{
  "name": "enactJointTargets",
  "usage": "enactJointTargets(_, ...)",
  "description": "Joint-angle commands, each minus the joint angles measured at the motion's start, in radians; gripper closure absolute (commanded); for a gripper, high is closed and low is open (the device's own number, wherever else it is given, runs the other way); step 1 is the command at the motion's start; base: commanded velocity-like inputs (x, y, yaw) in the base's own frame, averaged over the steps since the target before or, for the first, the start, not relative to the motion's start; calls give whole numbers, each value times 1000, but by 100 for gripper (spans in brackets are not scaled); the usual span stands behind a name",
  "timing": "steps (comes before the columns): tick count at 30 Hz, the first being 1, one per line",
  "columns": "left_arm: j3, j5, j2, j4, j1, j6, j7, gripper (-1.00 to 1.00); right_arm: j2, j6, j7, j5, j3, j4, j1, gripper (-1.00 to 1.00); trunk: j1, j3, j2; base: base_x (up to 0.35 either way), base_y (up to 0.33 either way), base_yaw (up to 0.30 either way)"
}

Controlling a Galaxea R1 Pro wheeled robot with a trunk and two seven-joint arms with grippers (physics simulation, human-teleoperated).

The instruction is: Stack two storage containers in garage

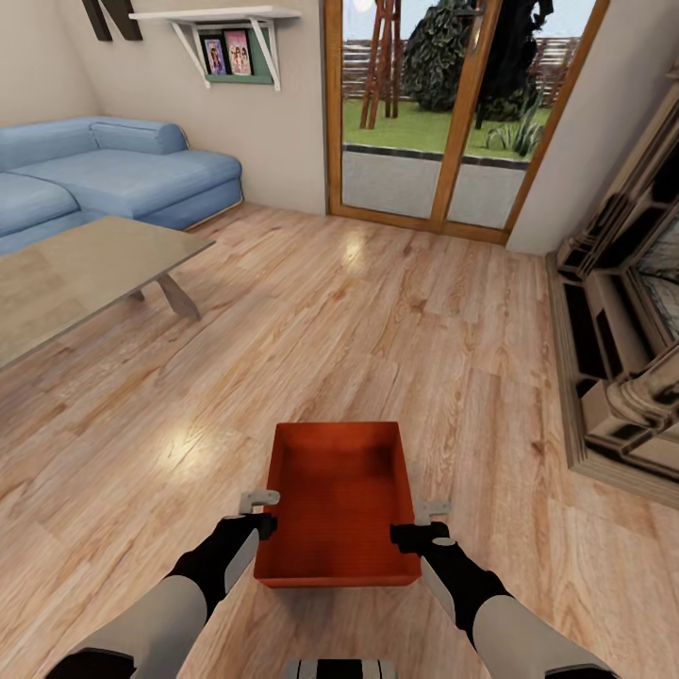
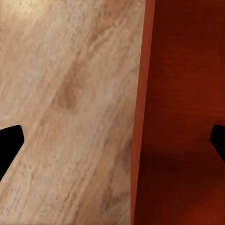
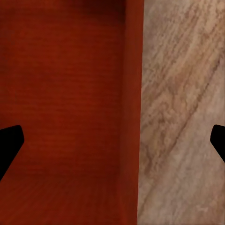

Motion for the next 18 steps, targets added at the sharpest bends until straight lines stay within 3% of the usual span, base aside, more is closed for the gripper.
enactJointTargets(1, -8, 11, 1, -2, 0, 5, 8, -100, 0, 8, -7, 1, 8, -2, 0, -100, 0, -1, 0, 0, 0, 0)
enactJointTargets(18, -8, 11, 1, -2, 0, 5, 8, -100, -2, 7, -7, 3, 8, -2, 0, -100, 0, -1, 0, 0, 0, 0)
